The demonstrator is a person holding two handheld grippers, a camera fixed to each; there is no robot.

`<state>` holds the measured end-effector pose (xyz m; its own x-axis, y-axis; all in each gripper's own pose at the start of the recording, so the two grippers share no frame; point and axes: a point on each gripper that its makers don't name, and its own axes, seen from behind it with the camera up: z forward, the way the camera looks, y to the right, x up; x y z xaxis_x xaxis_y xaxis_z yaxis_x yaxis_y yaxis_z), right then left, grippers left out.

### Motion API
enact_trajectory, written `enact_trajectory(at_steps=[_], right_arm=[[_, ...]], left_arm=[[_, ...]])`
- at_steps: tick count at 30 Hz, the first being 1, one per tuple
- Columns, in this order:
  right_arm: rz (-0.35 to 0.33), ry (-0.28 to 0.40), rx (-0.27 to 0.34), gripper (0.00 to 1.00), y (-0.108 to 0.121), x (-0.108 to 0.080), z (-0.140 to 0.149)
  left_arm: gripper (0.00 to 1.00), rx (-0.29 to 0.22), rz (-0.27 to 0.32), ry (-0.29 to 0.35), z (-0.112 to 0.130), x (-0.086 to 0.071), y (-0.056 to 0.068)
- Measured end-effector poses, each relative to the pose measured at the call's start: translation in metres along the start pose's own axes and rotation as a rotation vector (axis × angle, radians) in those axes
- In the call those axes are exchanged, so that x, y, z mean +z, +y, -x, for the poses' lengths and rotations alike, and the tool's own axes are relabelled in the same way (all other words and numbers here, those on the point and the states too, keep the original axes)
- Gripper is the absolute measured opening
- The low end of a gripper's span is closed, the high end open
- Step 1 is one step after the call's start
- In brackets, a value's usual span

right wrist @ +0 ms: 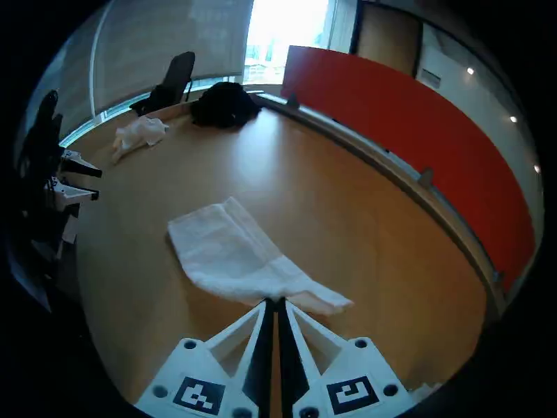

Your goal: Fold towel

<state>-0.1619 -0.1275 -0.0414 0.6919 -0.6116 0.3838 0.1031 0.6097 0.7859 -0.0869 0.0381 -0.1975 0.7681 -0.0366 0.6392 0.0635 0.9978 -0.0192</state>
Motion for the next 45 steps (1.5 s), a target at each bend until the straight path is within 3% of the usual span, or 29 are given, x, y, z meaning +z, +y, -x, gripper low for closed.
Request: enact_trajectory(at_steps=[11, 17, 24, 35, 45], right_arm=[[-0.086, 0.043, -0.112, 0.04, -0.027, 0.029, -0.056], [-0.132, 0.048, -0.156, 0.04, -0.045, 0.043, -0.072], [-0.187, 0.043, -0.191, 0.04, -0.068, 0.061, -0.082], [-0.266, -0.004, -0.214, 0.04, -0.107, 0.107, -0.079], [-0.256, 0.005, -0.225, 0.04, -0.105, 0.108, -0.085]], left_arm=[[0.97, -0.013, -0.013, 0.006, 0.004, -0.007, 0.004], [0.97, -0.025, -0.020, 0.004, 0.007, -0.010, 0.004], [0.97, -0.033, -0.031, 0.002, 0.011, -0.014, 0.001], [0.97, -0.051, -0.063, 0.008, 0.012, -0.023, -0.011], [0.97, -0.064, -0.075, 0.005, 0.015, -0.025, -0.017]])
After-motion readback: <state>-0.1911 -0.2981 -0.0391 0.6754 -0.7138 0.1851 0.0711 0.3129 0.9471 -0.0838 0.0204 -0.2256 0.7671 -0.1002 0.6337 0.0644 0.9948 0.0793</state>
